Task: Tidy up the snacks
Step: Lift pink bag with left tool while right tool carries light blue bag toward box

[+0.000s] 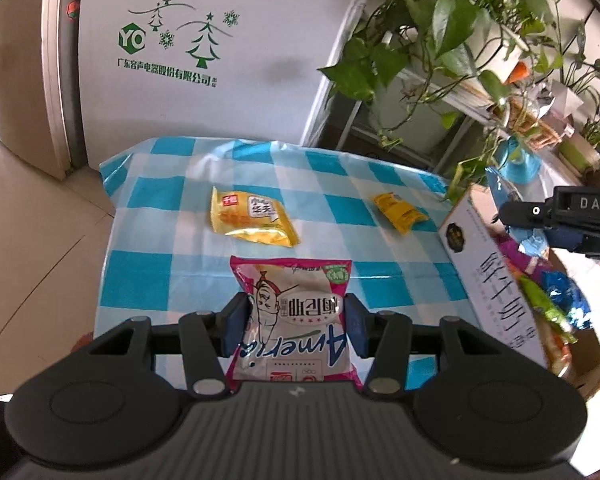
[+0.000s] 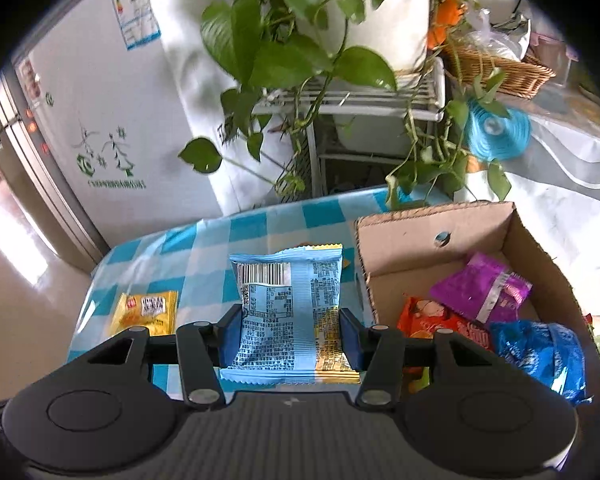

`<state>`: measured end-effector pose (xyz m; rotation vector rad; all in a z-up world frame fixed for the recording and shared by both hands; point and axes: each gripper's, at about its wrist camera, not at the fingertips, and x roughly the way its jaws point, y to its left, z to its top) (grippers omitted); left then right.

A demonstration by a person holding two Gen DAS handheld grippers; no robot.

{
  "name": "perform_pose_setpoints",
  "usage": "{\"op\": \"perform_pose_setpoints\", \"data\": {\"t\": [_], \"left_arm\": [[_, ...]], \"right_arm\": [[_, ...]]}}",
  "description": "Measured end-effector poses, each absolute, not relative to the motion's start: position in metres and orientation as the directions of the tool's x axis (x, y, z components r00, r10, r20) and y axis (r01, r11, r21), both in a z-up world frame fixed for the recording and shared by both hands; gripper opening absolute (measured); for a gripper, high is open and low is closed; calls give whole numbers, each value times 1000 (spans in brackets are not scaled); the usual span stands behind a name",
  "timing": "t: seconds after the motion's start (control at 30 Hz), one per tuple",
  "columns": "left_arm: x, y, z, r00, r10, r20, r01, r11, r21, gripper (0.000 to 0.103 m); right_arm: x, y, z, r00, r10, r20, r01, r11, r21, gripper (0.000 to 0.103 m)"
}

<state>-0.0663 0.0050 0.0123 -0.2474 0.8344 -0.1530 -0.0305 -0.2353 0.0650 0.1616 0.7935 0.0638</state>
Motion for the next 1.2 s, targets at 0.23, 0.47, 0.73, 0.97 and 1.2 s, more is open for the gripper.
{"op": "perform_pose_setpoints", "data": {"t": [0.23,0.47,0.73,0.97,1.2], "left_arm": [[-72,-11,28,682,-243,-690,73,961,-266,50],[-71,-42,47,687,-303,-660,148,948,-281,50],[-60,-90,69,684,-386,-620,241,921,-307,50],[-51,-136,77,651,-461,-603,321,887,-332,50],[-35,-176,79,623,-502,-600,367,865,-342,50]], "right_arm": [[-38,-264,79,737,120,-665,37,976,217,57],[-45,-305,95,780,123,-613,88,949,303,56],[-56,-355,105,822,73,-564,174,912,372,57],[-61,-371,106,825,58,-562,194,905,379,57],[-61,-380,105,819,49,-572,220,894,390,57]]}}
